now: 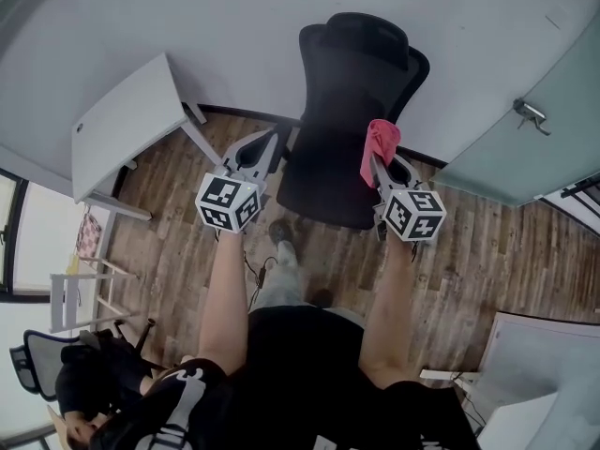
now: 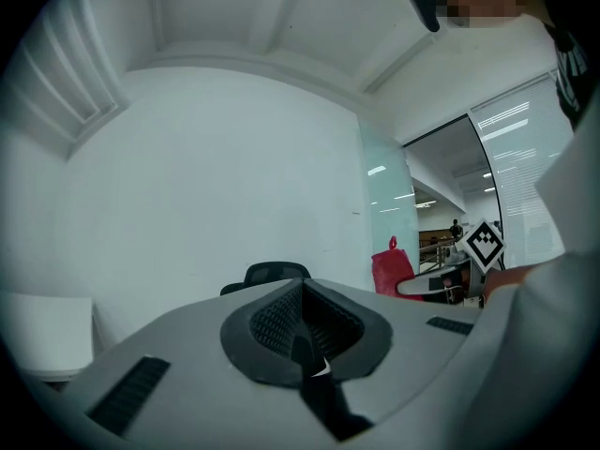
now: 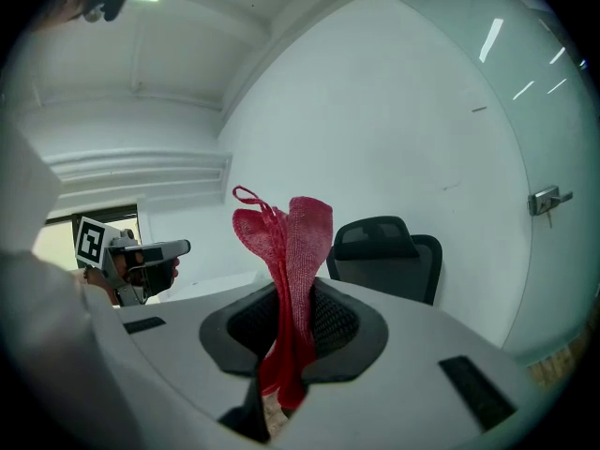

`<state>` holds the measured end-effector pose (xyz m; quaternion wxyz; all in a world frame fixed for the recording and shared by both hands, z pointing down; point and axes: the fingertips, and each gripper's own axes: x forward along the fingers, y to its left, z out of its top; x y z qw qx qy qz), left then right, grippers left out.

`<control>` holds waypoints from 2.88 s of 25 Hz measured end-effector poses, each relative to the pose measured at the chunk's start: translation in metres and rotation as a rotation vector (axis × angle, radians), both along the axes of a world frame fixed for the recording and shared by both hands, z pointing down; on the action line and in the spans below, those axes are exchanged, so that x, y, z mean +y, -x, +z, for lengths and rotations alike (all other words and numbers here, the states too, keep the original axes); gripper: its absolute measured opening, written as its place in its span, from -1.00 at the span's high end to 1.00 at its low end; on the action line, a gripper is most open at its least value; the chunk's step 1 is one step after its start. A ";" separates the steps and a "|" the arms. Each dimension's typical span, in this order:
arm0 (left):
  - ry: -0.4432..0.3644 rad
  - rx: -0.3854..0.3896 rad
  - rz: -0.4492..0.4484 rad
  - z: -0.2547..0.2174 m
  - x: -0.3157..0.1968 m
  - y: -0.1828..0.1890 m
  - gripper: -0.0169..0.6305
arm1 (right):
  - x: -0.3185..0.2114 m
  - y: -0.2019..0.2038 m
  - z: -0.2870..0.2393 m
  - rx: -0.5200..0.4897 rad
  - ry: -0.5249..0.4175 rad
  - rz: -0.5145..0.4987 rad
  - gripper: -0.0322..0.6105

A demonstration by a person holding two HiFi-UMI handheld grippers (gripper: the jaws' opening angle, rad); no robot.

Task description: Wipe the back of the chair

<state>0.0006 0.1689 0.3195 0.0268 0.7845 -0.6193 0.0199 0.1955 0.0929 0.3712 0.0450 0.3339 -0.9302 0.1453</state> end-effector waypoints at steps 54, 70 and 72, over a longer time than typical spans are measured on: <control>0.084 0.150 0.164 0.053 -0.388 0.189 0.87 | -0.410 0.251 0.063 0.129 0.135 0.181 0.70; 0.147 0.135 0.131 0.076 -0.430 0.177 0.87 | -0.460 0.256 0.093 0.144 0.176 0.154 0.68; 0.148 0.133 0.132 0.076 -0.434 0.174 0.87 | -0.464 0.250 0.093 0.152 0.171 0.167 0.67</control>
